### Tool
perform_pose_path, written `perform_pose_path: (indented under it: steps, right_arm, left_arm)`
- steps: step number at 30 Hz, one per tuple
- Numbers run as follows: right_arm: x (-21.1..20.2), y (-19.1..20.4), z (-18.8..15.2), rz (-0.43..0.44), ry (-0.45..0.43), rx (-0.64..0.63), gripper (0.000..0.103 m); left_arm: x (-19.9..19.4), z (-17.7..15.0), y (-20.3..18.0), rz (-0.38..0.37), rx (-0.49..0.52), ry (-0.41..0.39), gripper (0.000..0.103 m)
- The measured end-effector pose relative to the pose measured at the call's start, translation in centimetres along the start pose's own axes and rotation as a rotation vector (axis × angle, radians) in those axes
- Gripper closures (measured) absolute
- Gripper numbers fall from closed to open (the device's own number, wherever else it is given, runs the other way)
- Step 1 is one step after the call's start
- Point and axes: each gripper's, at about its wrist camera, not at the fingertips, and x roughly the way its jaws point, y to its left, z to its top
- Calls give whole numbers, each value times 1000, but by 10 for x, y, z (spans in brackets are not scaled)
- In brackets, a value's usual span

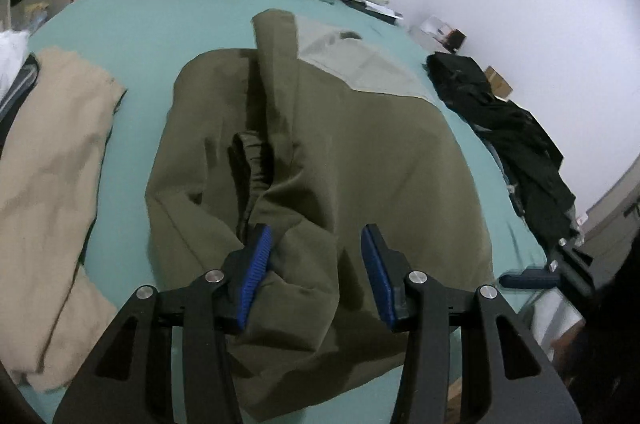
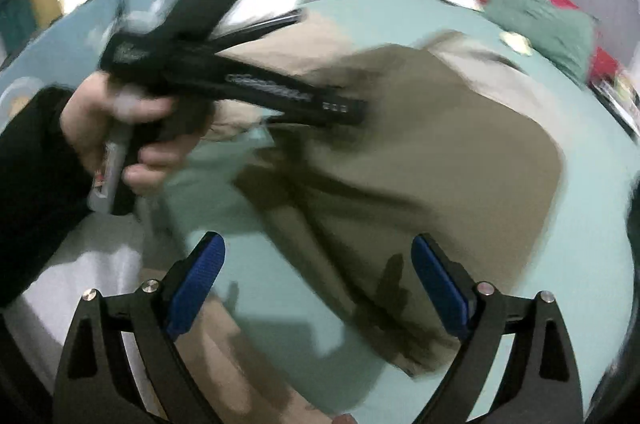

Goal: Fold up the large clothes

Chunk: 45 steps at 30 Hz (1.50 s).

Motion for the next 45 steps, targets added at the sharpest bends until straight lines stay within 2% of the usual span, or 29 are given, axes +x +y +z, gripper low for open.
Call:
perform_pose_path:
  steps: [2,5,7,8,10,11,13,17,20,21,22,25,27,32,35,41,45]
  right_arm:
    - [-6,-24,-12,-29,-15,96,9]
    - [-5,-73,-39,-73,-32,317,9]
    - [-2,-102,-59,-44,-70,464,9]
    - [7,-119,-71,0,-91,575,9]
    - [26,-137,-87,81,-110,716,9]
    - [33,-140,-92,127,-125,757,9]
    - [42,-141,-96,202,-177,805,9]
    - [73,-142,-105,395,-244,940,9]
    - [79,-129,-100,396,-274,907,11]
    - [83,-124,-95,405,-259,905,30]
    - [84,-124,-91,401,-244,903,53]
    - [70,-121,-82,315,-228,833,68]
    - [55,-123,-73,247,-217,790,70]
    - [7,-132,-66,64,-185,651,71]
    - [-22,-131,-85,-33,-161,597,71]
    - [-53,-149,-146,-112,-112,662,71]
    - [-46,-152,-163,-120,-37,705,55]
  left_arm:
    - [-2,-2,1,-2,-11,-3,55]
    - [5,-6,2,48,3,30,56]
    - [4,-16,0,103,44,47,71]
    - [4,-16,-2,141,63,45,79]
    - [-4,-18,-4,162,62,11,92]
    - [-13,-20,-6,176,55,-33,93]
    - [-24,-25,-10,209,53,-68,94]
    - [-39,-40,-13,238,13,-53,94]
    - [-42,-49,-9,262,-26,-18,94]
    - [-41,-51,-7,266,-44,-4,94]
    - [-41,-53,-7,269,-47,-2,94]
    - [-41,-55,-16,262,-25,-6,94]
    - [-42,-57,-27,242,-13,-7,94]
    - [-30,-61,-56,151,-8,36,92]
    - [-15,-67,-79,79,6,87,90]
    - [9,-75,-116,-11,51,182,66]
    - [3,-68,-115,-27,31,166,51]
